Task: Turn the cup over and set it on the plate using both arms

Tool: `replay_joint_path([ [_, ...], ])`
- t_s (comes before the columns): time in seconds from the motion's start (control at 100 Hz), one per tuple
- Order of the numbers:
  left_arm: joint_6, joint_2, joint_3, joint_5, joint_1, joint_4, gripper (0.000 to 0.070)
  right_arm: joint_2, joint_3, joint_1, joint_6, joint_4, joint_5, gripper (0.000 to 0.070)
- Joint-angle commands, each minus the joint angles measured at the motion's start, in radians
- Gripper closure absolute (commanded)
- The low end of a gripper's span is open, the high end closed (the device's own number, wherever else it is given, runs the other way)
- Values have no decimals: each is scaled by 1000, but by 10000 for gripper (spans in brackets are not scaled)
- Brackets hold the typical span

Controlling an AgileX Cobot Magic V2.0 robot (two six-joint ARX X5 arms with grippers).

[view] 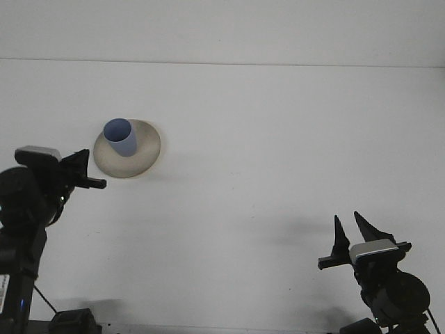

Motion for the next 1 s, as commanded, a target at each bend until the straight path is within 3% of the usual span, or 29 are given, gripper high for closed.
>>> replay_joint_path([
  [0.0, -20, -65, -115, -16, 1, 107, 689, 2, 11, 2, 18, 21, 6, 700],
  [0.19, -51, -288, -353, -18, 1, 302, 689, -4, 11, 2, 15, 66, 7, 697],
  [0.53, -139, -385, -393, -52, 1, 301, 687, -11, 11, 2, 19, 82, 20, 697],
  [0.99, -141, -393, -393, -52, -3, 299, 687, -11, 11, 2, 19, 82, 22, 697],
])
